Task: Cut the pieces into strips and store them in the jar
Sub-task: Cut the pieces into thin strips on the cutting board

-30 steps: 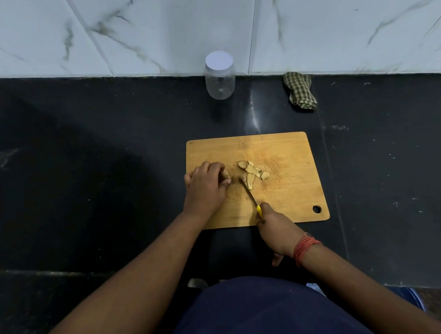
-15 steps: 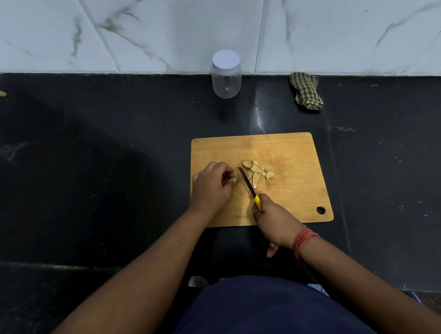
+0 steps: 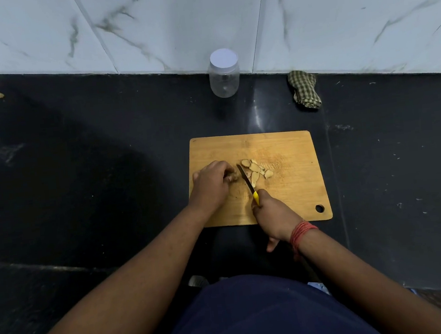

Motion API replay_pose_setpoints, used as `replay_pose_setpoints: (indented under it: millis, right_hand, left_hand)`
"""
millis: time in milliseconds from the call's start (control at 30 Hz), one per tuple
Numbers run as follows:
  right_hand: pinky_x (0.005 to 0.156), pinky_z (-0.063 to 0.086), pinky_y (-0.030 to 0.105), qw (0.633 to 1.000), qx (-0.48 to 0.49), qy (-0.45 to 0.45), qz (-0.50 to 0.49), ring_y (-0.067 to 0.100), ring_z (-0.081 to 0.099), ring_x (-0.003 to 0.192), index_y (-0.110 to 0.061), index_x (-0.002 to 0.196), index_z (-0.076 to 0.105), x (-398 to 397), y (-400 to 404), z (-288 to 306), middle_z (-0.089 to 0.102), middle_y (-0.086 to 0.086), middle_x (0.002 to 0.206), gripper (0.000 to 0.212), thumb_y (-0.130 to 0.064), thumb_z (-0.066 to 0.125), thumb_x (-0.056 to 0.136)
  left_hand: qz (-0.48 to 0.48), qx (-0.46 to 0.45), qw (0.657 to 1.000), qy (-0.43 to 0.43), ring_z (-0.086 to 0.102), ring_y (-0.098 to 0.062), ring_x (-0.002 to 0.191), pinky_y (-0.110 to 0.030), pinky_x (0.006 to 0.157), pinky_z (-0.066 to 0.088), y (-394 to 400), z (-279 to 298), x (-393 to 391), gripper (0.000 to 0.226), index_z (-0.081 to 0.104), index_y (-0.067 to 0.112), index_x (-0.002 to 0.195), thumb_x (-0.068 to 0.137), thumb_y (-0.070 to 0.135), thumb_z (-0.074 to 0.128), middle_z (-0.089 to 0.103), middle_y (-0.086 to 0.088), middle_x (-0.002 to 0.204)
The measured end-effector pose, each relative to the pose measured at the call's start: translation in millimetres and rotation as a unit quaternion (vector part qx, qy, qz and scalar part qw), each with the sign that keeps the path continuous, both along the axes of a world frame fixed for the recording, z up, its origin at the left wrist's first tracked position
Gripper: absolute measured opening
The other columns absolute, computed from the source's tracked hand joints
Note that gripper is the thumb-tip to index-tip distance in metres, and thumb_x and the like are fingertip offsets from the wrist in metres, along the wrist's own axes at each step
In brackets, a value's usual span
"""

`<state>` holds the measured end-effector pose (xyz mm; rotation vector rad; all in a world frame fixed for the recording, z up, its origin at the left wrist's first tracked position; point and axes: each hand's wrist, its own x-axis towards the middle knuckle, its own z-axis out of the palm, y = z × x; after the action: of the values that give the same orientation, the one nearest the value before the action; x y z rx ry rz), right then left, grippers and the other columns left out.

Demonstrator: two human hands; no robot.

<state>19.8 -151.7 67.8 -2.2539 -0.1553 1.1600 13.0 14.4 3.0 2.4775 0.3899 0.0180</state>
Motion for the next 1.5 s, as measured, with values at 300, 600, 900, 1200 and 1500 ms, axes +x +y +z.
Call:
replay_pose_setpoints:
  millis: [300, 600, 900, 1200, 1500]
  right_hand:
    - [0.034, 0.051, 0.039, 1.0, -0.017, -0.011, 0.015, 0.036, 0.06, 0.05, -0.012, 0.129, 0.034, 4, 8, -4, 0.05, 0.018, 0.091, 0.03, -0.007, 0.033, 0.1]
    - [0.034, 0.051, 0.04, 1.0, -0.029, 0.01, 0.007, 0.032, 0.057, 0.045, -0.01, 0.129, 0.034, 7, 15, -4, 0.053, 0.021, 0.089, 0.031, -0.002, 0.034, 0.098]
    - [0.034, 0.049, 0.034, 0.999, -0.033, 0.005, 0.019, 0.022, 0.052, 0.049, -0.009, 0.142, 0.031, 17, 30, -8, 0.05, 0.013, 0.079, 0.042, -0.005, 0.034, 0.1]
    - [0.036, 0.046, 0.029, 0.999, -0.022, 0.021, 0.033, 0.022, 0.051, 0.054, -0.011, 0.143, 0.029, 8, 23, -9, 0.046, 0.008, 0.082, 0.047, 0.002, 0.038, 0.098]
    - [0.073, 0.043, 0.029, 0.997, -0.04, -0.024, 0.065, 0.034, 0.06, 0.105, -0.003, 0.136, 0.036, -16, -2, -17, 0.056, 0.022, 0.123, 0.035, -0.01, 0.032, 0.101]
  left_hand:
    - [-0.032, 0.022, 0.999, -0.004, 0.056, -0.015, 0.106, -0.042, 0.101, 0.037, 1, 1, 2, 0.015, 0.067, 0.021, 0.11, 0.096, 0.021, 0.062, 0.062, 0.007, 0.109]
    - [-0.041, 0.013, 0.999, -0.023, 0.057, -0.014, 0.1, -0.042, 0.101, 0.039, 3, 0, 2, 0.011, 0.069, 0.019, 0.104, 0.094, 0.018, 0.065, 0.061, 0.007, 0.104]
    - [-0.039, 0.009, 0.999, -0.025, 0.058, -0.015, 0.095, -0.045, 0.099, 0.041, 5, 0, 5, 0.005, 0.069, 0.018, 0.097, 0.092, 0.016, 0.068, 0.061, 0.008, 0.097]
    - [-0.004, 0.015, 0.999, -0.047, 0.057, -0.017, 0.087, -0.045, 0.093, 0.047, -4, -2, 2, 0.015, 0.066, 0.02, 0.086, 0.089, 0.006, 0.064, 0.059, 0.008, 0.09]
    - [0.016, 0.01, 0.998, -0.065, 0.059, -0.016, 0.086, -0.047, 0.084, 0.052, -9, -5, 1, 0.016, 0.064, 0.019, 0.082, 0.089, 0.005, 0.063, 0.061, 0.007, 0.09]
